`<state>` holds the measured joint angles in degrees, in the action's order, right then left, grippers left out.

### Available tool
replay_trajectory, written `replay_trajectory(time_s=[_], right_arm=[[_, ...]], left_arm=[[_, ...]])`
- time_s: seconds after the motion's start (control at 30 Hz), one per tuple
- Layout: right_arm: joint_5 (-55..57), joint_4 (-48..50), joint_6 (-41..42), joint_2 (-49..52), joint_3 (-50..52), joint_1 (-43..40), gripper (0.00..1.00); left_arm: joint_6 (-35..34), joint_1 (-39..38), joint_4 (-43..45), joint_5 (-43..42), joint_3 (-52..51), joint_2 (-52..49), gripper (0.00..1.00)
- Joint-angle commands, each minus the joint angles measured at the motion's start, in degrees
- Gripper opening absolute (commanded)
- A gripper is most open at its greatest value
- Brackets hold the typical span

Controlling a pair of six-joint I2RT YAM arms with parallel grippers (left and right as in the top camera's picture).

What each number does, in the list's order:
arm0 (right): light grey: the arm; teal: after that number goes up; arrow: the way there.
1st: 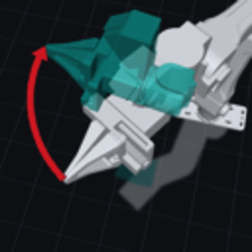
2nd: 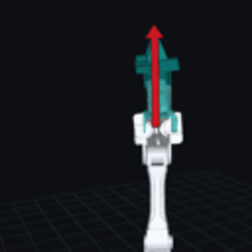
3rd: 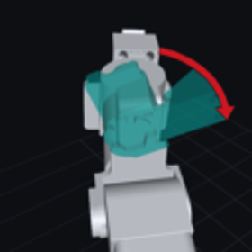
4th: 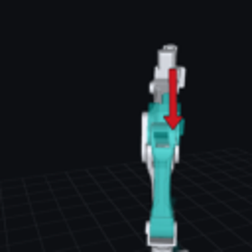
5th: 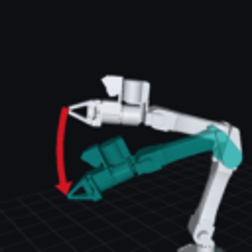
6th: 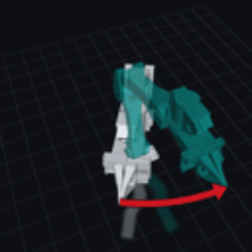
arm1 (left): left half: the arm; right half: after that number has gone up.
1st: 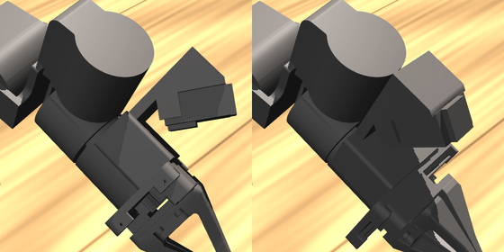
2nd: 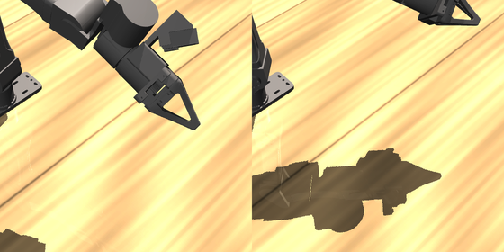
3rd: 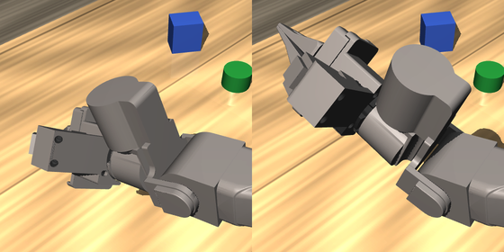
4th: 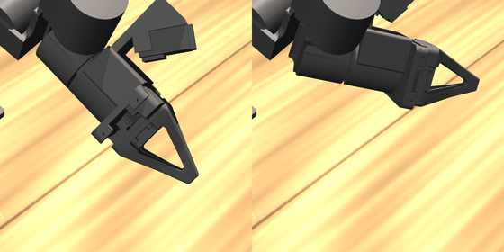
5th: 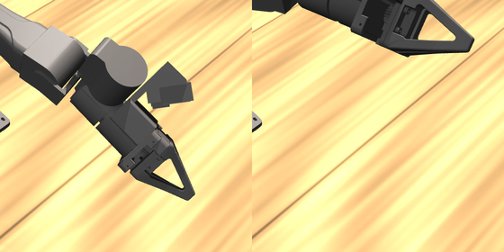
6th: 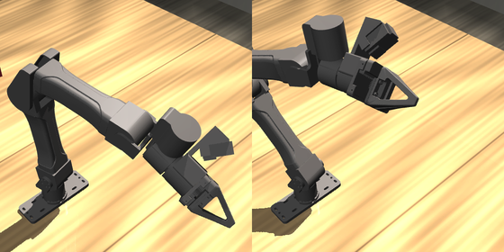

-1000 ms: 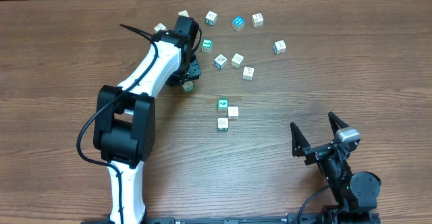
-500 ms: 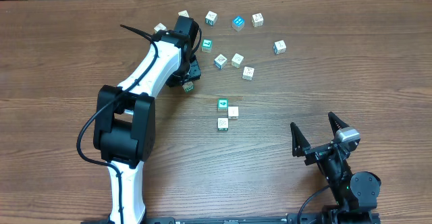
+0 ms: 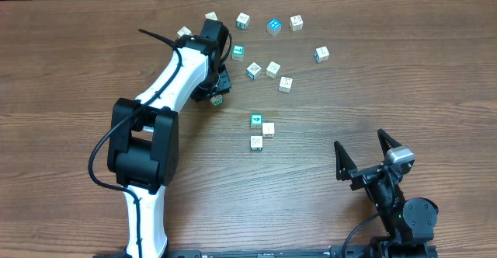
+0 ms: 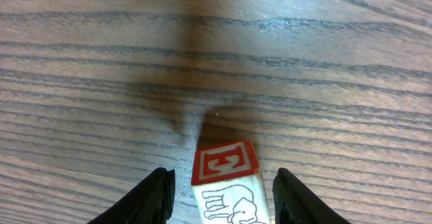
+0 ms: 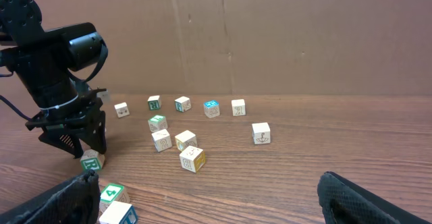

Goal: Form a circle
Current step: 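Hold the elephant block low above the table at the arc's left side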

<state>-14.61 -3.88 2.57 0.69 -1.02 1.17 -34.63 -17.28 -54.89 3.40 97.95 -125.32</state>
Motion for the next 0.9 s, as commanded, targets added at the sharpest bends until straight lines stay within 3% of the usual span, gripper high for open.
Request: replay_trajectory(time_s=[0.0, 0.87], right_arm=[[0.44, 0.33, -0.28, -0.52, 0.57, -0.17, 1.0], [0.44, 0.33, -0.26, -0.52, 0.57, -0.17, 1.0]], left_arm=[[-0.74, -0.39, -0.31, -0.46, -0.74, -0.94, 0.44], [-0.68, -0.31, 1.81, -0.42, -1.57, -0.94, 0.32]])
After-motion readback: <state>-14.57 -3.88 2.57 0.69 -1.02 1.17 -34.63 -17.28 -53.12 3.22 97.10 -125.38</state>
